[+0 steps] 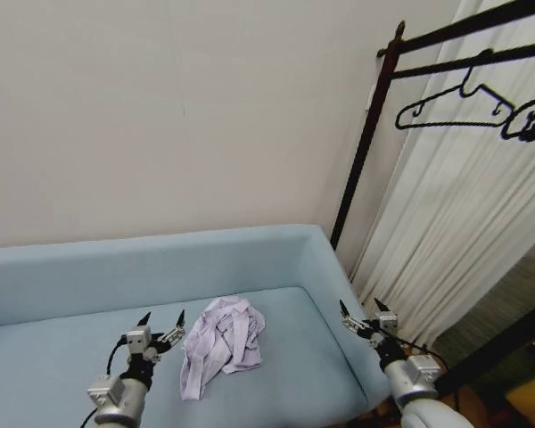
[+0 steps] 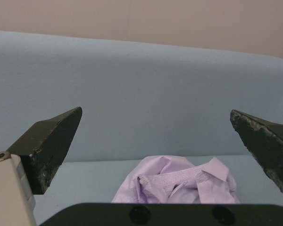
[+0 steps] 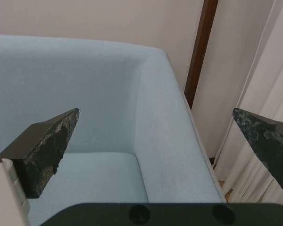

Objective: Pick up the clothes from the sofa and hang them on the clothes hanger.

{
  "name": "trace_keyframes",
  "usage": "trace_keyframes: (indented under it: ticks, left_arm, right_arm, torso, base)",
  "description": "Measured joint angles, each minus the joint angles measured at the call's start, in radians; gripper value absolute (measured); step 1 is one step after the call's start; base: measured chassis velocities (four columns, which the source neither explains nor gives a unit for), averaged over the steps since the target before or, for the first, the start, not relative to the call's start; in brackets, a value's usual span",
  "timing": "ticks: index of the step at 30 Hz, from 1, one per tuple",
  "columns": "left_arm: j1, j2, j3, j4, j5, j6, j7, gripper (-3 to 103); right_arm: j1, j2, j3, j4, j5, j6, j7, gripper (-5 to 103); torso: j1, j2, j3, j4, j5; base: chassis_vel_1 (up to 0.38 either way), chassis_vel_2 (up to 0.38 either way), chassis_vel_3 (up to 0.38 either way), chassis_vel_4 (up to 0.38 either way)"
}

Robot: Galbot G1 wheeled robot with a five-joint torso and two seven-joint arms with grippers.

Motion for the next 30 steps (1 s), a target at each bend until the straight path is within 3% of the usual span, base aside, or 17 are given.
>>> trace_keyframes:
  ticks: [8,13,20,30]
  left_arm:
    - [-0.023,0.005,0.014,-0.003,0.029,0.018,-0.018,100]
    - [-0.051,0.018,0.050,0.018,0.020,0.062,-0.071,100]
    - [-0.196,0.065,0.144,0.107,-0.054,0.169,-0.181,100]
    - [-0.314,0.118,0.164,0.241,-0.183,0.277,-0.233,100]
  right_arm:
    - [-0.025,-0.022,0.005,0.003,0.018,-0.008,0.014,100]
    - [-0.034,-0.022,0.007,0.008,0.020,-0.009,0.018,100]
    - [-0.028,-0.020,0.003,-0.007,0.029,-0.009,0.023,100]
    - [0.045,-0.056,-0.036,-0.073,0.048,-0.010,0.023,100]
  torso:
    - [0.000,0.000,0.000,0.0000,0.0000]
    - [0.000,0.000,0.000,0.0001,0.0000]
    - [0.000,0.000,0.000,-0.0001,-0.0002]
    - [0.000,0.000,0.000,0.0004,-0.0002]
  base:
    - [0.000,0.000,0.000,0.000]
    - [0.000,0.000,0.000,0.000]
    - [0.000,0.000,0.000,0.000]
    - [0.000,0.000,0.000,0.000]
